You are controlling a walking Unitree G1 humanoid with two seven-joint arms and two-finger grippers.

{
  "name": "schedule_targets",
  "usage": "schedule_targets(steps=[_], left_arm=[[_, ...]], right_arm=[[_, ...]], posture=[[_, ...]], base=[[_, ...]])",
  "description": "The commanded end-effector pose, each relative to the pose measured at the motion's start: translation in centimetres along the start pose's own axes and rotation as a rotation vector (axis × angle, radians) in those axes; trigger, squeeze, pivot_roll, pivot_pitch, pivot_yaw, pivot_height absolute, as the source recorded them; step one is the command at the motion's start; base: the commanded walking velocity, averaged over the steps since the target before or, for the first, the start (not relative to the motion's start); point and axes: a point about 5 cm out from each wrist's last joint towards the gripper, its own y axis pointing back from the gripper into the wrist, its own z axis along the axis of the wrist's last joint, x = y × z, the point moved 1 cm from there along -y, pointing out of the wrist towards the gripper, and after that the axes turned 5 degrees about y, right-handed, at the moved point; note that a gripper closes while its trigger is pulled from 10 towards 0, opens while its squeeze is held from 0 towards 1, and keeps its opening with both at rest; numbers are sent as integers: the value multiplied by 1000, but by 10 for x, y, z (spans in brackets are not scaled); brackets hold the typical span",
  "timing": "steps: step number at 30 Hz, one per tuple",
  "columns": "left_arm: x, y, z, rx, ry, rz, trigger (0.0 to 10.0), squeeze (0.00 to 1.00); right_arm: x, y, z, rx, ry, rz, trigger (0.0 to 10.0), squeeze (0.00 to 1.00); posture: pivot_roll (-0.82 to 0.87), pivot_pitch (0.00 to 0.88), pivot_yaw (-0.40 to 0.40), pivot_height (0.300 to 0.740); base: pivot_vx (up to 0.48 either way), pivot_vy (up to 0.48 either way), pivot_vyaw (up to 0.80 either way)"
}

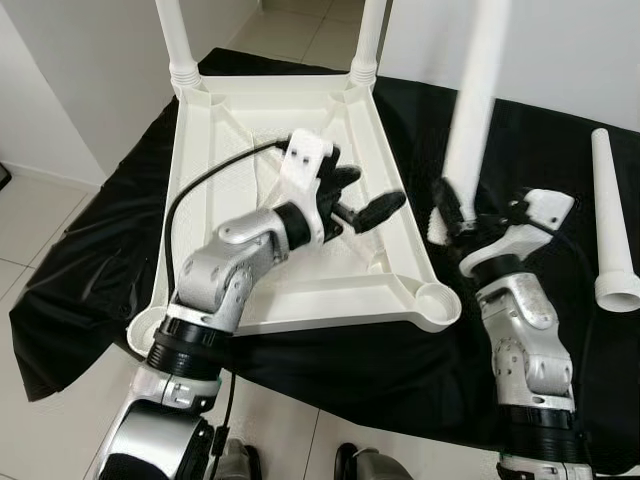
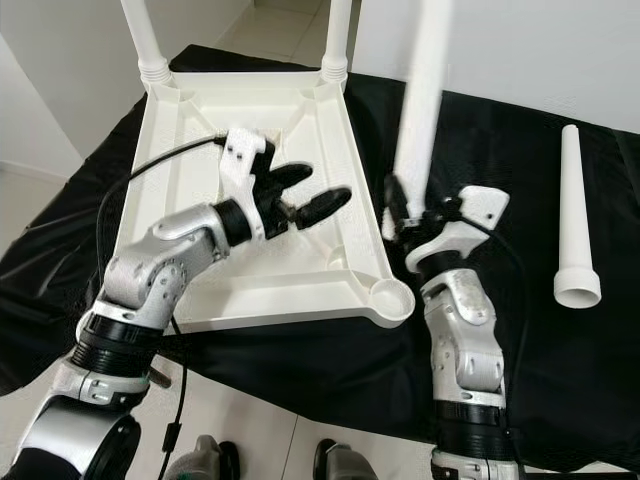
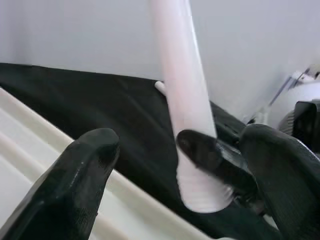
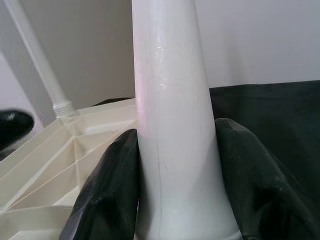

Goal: Building children table

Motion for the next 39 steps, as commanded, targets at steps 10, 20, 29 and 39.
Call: schedule_targets(steps=[10,20,29,39], left_arm=[[-19,-8,10,29,31,-242,10000,0],[-14,-18,24,12,192,-285,10000,1000],[-5,-27,14,86,207,-254,10000,0],[4,-34,27,66,207,-217,10000,0]], right_arm=[[9,2,1,-29,41,105,10000,0],[20,6,2,-51,78,189,10000,0],[30,12,3,-78,84,229,10000,0],[37,21,-3,-48,83,261,10000,0]], posture=[[22,131,-59,740],[13,146,-40,740],[7,152,-32,740],[12,154,-39,740]], base=[[0,0,0],[0,0,0],[0,0,0],[0,0,0]])
